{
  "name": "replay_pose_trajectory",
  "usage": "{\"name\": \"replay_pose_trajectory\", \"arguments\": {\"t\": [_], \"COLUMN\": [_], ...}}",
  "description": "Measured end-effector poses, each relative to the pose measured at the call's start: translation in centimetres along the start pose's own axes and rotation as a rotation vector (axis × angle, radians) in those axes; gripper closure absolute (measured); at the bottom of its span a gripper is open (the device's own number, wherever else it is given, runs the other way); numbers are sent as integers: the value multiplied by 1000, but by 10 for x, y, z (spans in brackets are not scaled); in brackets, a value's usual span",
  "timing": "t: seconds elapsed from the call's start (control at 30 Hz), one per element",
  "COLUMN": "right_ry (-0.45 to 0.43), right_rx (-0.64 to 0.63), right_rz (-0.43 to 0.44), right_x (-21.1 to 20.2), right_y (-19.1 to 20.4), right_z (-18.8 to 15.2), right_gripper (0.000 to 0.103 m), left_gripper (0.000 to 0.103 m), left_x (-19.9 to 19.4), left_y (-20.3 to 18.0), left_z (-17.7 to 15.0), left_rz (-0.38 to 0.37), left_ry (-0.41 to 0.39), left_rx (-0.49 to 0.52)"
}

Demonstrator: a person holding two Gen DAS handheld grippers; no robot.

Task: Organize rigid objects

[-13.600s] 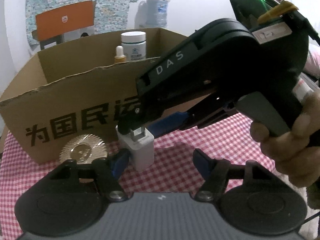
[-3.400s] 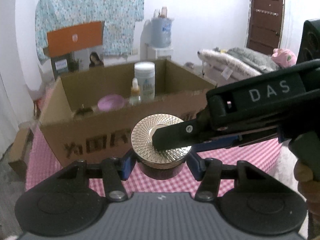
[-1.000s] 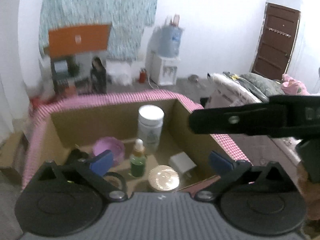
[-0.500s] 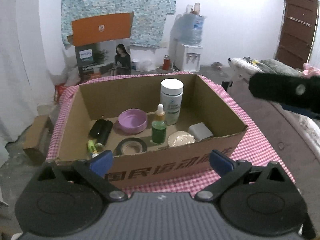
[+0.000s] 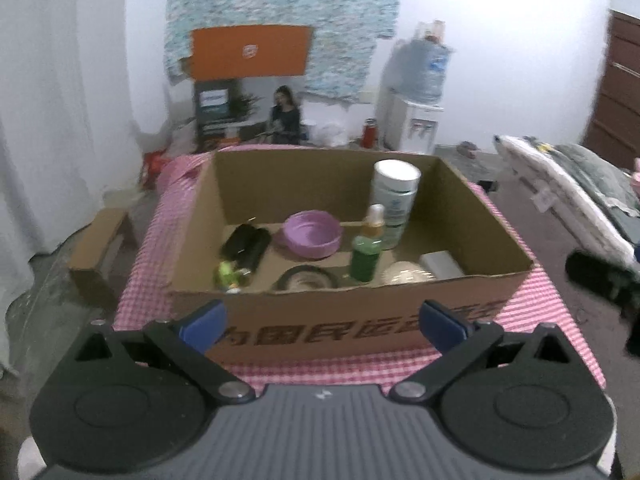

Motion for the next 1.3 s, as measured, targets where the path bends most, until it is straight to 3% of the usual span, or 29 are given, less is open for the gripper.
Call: {"name": "replay_pose_trajectory", "arguments": {"t": [0.23, 0.4, 1.3], "right_ry": [142, 189, 206], "right_rx": [51, 24, -6], "right_rz": [122, 127, 125], "right_x": [44, 65, 75], "right_y": [22, 35, 36], "right_z": [-16, -14, -8], "right_gripper": [1, 1, 1], "left_gripper": [0, 0, 0], "left_x": [4, 5, 9], "left_y": [19, 25, 25], "left_z": [-2, 0, 7], "left_rz": [97, 111, 140], "left_ry": [47, 59, 52], "left_rx": [-21, -32, -7]}}
Point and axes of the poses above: each gripper's, at about its wrist camera, not at the fingertips, and x roughly the way its jaws point, y to its left, z to its top, the point moved 4 cm from there along x, roughly the way its jaws point, and after that the axes turned 2 degrees about z, right-handed, at the moved point
